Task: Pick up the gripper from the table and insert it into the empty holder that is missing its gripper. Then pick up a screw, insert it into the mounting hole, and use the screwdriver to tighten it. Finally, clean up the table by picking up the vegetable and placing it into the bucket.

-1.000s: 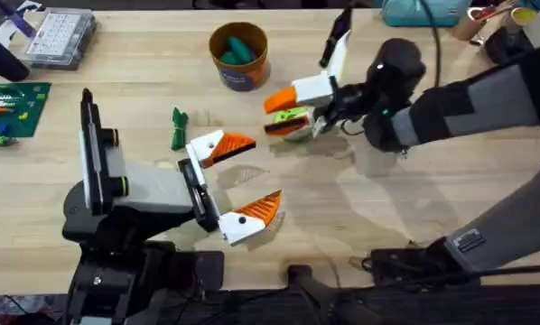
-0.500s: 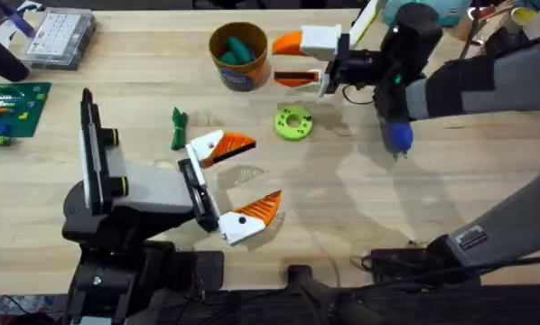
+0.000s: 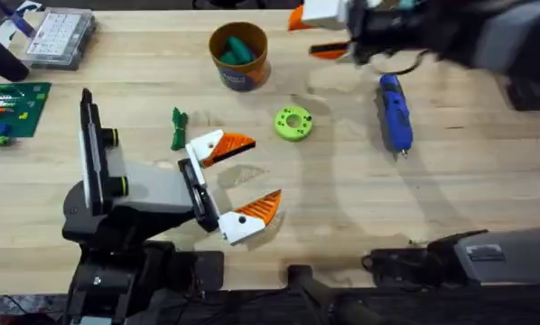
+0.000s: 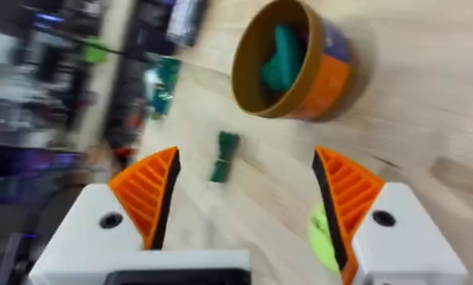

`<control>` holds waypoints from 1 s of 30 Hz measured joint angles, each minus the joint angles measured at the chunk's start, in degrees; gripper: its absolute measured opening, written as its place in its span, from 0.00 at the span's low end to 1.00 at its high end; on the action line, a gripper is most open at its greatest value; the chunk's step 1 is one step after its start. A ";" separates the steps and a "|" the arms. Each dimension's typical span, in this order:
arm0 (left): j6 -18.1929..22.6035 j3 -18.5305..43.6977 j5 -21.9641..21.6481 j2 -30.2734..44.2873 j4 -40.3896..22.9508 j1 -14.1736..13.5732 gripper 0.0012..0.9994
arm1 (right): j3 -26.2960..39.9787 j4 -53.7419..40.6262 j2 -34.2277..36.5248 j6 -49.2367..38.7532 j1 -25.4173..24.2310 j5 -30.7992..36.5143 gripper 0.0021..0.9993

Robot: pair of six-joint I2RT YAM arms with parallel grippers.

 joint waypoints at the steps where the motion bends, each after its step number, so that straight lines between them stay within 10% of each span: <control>1: 0.00 0.00 -0.06 0.00 0.00 0.00 0.99 | 1.82 -6.50 -2.14 -3.67 -0.35 1.92 1.00; 13: -0.01 0.00 -0.10 0.00 0.00 0.00 0.99 | 12.69 -51.21 -15.08 -28.02 3.75 27.69 1.00; 21: -0.01 0.00 -0.10 0.00 0.00 0.00 0.99 | 12.69 -58.21 -14.90 -25.17 10.08 36.91 1.00; 30: -0.03 0.00 -0.10 0.00 0.00 0.00 0.99 | -3.76 -52.68 -28.58 -22.78 10.26 38.90 1.00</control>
